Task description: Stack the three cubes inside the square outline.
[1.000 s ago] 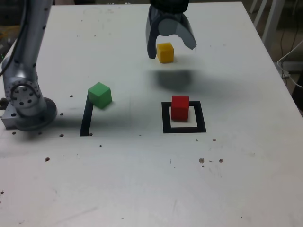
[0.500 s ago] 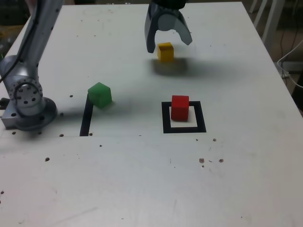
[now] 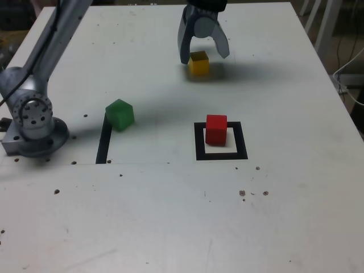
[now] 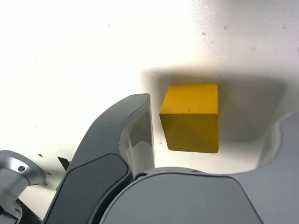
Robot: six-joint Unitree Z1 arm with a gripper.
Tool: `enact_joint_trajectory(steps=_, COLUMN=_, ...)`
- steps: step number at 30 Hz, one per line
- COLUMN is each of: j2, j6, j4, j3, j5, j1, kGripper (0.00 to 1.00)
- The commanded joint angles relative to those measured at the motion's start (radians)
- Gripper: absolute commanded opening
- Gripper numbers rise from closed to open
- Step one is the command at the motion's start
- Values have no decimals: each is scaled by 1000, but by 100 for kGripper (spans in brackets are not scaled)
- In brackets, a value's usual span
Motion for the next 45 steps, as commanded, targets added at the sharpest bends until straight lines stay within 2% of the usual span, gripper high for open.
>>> enact_joint_trajectory(steps=1, j2=4, j6=0, j4=7, j3=-6, j5=4, j1=-2, kGripper=45)
enact_joint_trajectory(steps=3, j2=3, j6=2, j4=5, j3=-7, j5=6, j1=-4, kGripper=35)
enact_joint_trajectory(steps=6, j2=3, j6=6, j4=3, j3=-4, j5=5, j1=-5, kGripper=28)
enact_joint_trajectory(steps=18, j2=8, j6=9, j4=7, j3=20, j5=-8, j1=-7, kGripper=28)
enact_joint_trajectory(steps=34, j2=4, j6=11, j4=7, j3=29, j5=-5, j1=-13, kGripper=28)
enact_joint_trajectory(steps=45, j2=-104, j6=-15, j4=15, j3=91, j5=3, j1=-90, kGripper=28)
